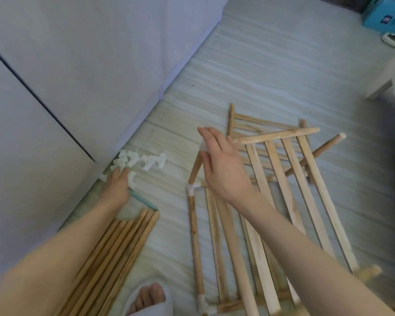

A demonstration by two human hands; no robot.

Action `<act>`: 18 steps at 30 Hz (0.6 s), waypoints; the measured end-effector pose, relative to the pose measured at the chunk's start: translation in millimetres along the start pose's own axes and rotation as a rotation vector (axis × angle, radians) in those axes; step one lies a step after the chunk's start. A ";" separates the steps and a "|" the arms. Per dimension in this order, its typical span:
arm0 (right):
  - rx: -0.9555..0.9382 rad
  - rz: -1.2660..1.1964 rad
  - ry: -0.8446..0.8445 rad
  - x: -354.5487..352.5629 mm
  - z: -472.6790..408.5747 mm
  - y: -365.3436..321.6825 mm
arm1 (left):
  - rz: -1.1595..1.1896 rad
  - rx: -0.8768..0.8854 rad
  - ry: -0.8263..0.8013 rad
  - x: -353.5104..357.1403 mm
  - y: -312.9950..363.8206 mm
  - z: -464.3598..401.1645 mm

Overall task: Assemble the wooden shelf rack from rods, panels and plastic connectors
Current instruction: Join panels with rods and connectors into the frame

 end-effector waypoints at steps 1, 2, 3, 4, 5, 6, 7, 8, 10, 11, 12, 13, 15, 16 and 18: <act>-0.008 -0.013 0.009 0.1 0.8 1.4 | -0.027 0.003 -0.013 5.6 -1.2 -9.2; -0.018 -0.014 0.012 0.4 1.4 2.3 | -0.050 0.001 -0.018 10.8 -2.4 -16.2; -0.027 -0.012 0.011 1.0 1.2 3.0 | -0.073 -0.004 -0.009 14.4 -2.9 -21.0; -0.033 -0.011 0.008 1.3 0.9 3.3 | -0.086 -0.011 0.013 16.4 -3.1 -23.9; -0.035 -0.012 0.005 2.0 0.0 4.0 | -0.083 -0.018 0.046 16.9 -2.9 -25.8; -0.037 -0.014 0.006 1.4 -0.8 4.0 | -0.066 -0.027 0.079 14.8 -2.6 -26.6; -0.036 -0.017 0.009 1.0 -1.3 3.8 | -0.043 -0.029 0.100 12.8 -2.1 -27.4; -0.031 -0.020 0.010 1.6 -1.3 3.9 | -0.019 -0.027 0.108 11.4 -1.7 -28.8; -0.018 -0.032 0.011 3.0 0.1 3.4 | 0.043 -0.014 0.125 6.9 -0.2 -29.7; -0.016 -0.037 0.011 2.7 1.4 2.3 | 0.094 -0.017 0.138 2.8 0.5 -27.0; -0.014 -0.041 0.009 3.5 1.7 2.4 | 0.148 -0.017 0.150 -1.3 2.7 -24.3; -0.010 -0.046 0.001 4.5 1.9 3.4 | 0.196 0.002 0.161 -5.8 7.6 -19.7; 0.001 -0.066 -0.018 2.8 4.8 3.3 | 0.283 0.102 0.191 -21.1 25.9 -1.6; 0.008 -0.082 -0.020 0.5 7.4 3.3 | 0.332 0.163 0.206 -30.6 36.6 9.8; 0.030 -0.118 0.007 -8.3 17.1 2.0 | 0.426 0.266 0.227 -52.4 57.5 37.0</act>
Point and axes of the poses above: each hand's wrist, its own z-axis away from the middle knuckle, its own x-axis out of the palm, y = z × x, the point moved 10 cm from there along -z, towards the middle knuckle, and after that the axes turned 1 degree about y, right-handed, at the moved point
